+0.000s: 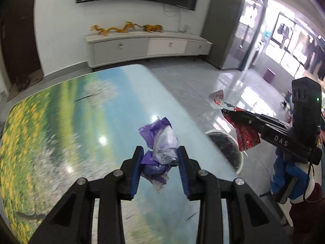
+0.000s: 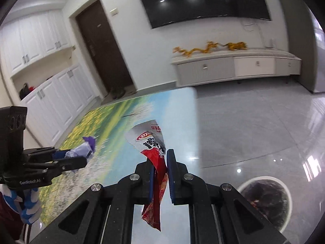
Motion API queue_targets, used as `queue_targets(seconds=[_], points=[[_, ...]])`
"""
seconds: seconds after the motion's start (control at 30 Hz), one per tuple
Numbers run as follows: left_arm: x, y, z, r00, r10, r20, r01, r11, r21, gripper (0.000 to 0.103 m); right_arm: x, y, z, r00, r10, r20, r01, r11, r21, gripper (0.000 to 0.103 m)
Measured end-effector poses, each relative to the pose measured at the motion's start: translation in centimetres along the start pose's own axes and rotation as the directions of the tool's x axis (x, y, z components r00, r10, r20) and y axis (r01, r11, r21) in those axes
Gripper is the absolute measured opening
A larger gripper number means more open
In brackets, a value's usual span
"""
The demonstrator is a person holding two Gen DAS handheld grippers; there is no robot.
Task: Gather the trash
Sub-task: 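Carry both items over the bin and open both grippers to drop them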
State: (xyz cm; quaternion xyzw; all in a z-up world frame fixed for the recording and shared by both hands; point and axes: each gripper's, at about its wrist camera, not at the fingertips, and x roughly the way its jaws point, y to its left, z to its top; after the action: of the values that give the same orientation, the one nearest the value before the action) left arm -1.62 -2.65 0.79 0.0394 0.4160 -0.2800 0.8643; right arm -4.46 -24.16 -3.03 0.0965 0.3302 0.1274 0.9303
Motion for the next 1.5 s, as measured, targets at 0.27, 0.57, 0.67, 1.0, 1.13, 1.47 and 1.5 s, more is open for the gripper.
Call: queue_targets(seconds=[0.27, 0.57, 0.67, 1.0, 1.13, 1.47, 1.5], points=[[8.5, -11.4, 3.7, 0.986, -0.118, -0.121, 0.134, 0.983, 0.126, 0.032, -3.8, -13.0, -3.8, 0.982, -0.186, -0.015, 0.185, 0.958, 0.221, 0.011], [17.6, -19.1, 5.7, 0.938, -0.215, -0.271, 0.256, 0.958, 0.127, 0.033, -2.1, -20.5, -8.5, 0.958, -0.243, -0.15, 0.282, 0.89, 0.358, 0.013], [19.8, -20.3, 5.9, 0.921, -0.245, -0.302, 0.287, 0.953, 0.102, 0.033, -1.4, -22.2, -9.6, 0.952, -0.248, -0.18, 0.301, 0.869, 0.392, 0.013], [22.9, -22.6, 5.5, 0.889, -0.305, -0.342, 0.342, 0.939, 0.049, 0.057, -1.1, -23.9, -11.1, 0.929, -0.283, -0.24, 0.363, 0.828, 0.428, 0.04], [21.9, -21.7, 5.4, 0.904, -0.291, -0.314, 0.321, 0.946, 0.048, 0.057, -1.7, -23.3, -10.6, 0.926, -0.302, -0.227, 0.373, 0.824, 0.427, 0.046], [16.2, -16.7, 5.2, 0.985, -0.12, -0.12, 0.125, 0.992, 0.034, 0.057, -3.0, -19.4, -8.5, 0.926, -0.345, -0.154, 0.377, 0.841, 0.388, 0.052], [15.4, -16.2, 5.2, 0.992, -0.086, -0.093, 0.09, 0.995, 0.036, 0.057, -3.2, -18.7, -8.1, 0.927, -0.346, -0.143, 0.374, 0.848, 0.376, 0.053]])
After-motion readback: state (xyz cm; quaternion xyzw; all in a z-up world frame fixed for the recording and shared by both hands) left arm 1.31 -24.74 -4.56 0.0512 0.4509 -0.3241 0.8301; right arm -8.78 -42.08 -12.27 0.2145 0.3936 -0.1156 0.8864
